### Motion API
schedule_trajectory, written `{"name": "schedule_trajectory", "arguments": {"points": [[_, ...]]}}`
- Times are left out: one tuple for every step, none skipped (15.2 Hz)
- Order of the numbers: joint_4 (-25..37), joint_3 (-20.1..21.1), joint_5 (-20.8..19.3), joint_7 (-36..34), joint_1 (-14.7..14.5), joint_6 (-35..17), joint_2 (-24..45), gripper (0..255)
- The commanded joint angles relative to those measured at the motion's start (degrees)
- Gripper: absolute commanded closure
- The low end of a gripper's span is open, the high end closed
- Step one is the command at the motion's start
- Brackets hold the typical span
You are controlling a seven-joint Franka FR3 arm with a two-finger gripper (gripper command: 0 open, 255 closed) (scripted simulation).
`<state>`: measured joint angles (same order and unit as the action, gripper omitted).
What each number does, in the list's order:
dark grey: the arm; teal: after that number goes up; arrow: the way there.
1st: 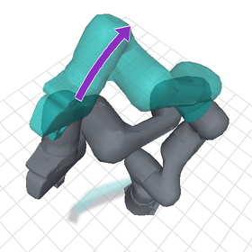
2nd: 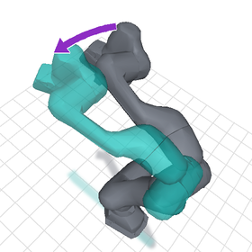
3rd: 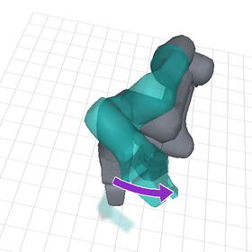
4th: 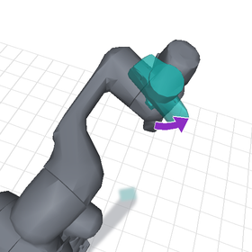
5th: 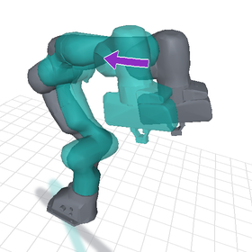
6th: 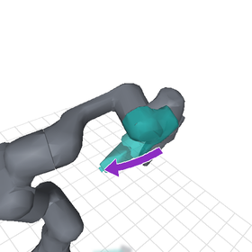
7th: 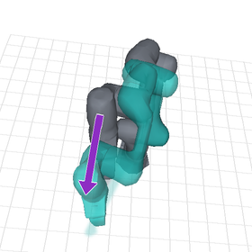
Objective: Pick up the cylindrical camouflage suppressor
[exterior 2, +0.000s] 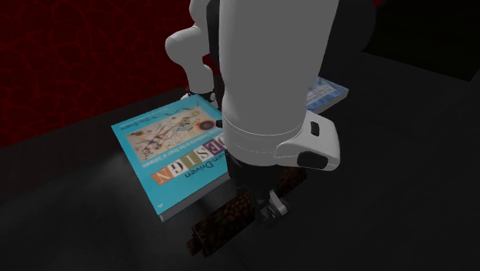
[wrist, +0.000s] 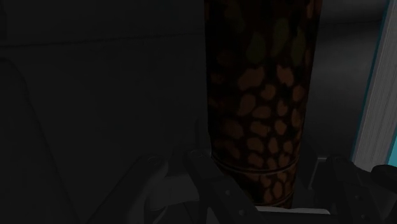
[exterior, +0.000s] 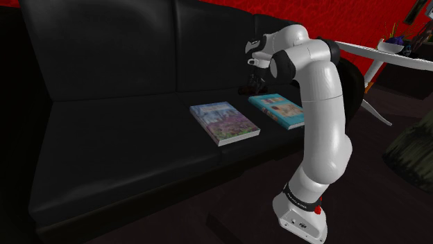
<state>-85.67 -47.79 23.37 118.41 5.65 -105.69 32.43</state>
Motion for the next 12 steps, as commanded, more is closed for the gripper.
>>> {"name": "schedule_trajectory", "arguments": {"points": [[0.92, -0.21, -0.31, -0.17, 0.08, 1.14, -0.35, 255], [1.48, -0.31, -0.46, -0.28, 0.14, 1.80, -0.52, 255], [2.06, -0.40, -0.61, -0.39, 0.20, 2.47, -0.68, 255], [2.67, -0.49, -0.75, -0.50, 0.28, 3.15, -0.82, 255], [3.29, -0.57, -0.88, -0.60, 0.36, 3.84, -0.95, 255], [3.93, -0.64, -1.00, -0.71, 0.46, 4.54, -1.07, 255], [4.60, -0.71, -1.11, -0.81, 0.58, 5.24, -1.17, 255], [5.28, -0.77, -1.21, -0.90, 0.70, 5.96, -1.26, 255], [5.99, -0.82, -1.30, -1.00, 0.84, 6.68, -1.34, 255], [6.72, -0.86, -1.37, -1.09, 0.99, 7.41, -1.40, 255], [7.47, -0.90, -1.44, -1.17, 1.16, 8.15, -1.45, 255], [8.25, -0.93, -1.50, -1.26, 1.34, 8.90, -1.48, 255]]}}
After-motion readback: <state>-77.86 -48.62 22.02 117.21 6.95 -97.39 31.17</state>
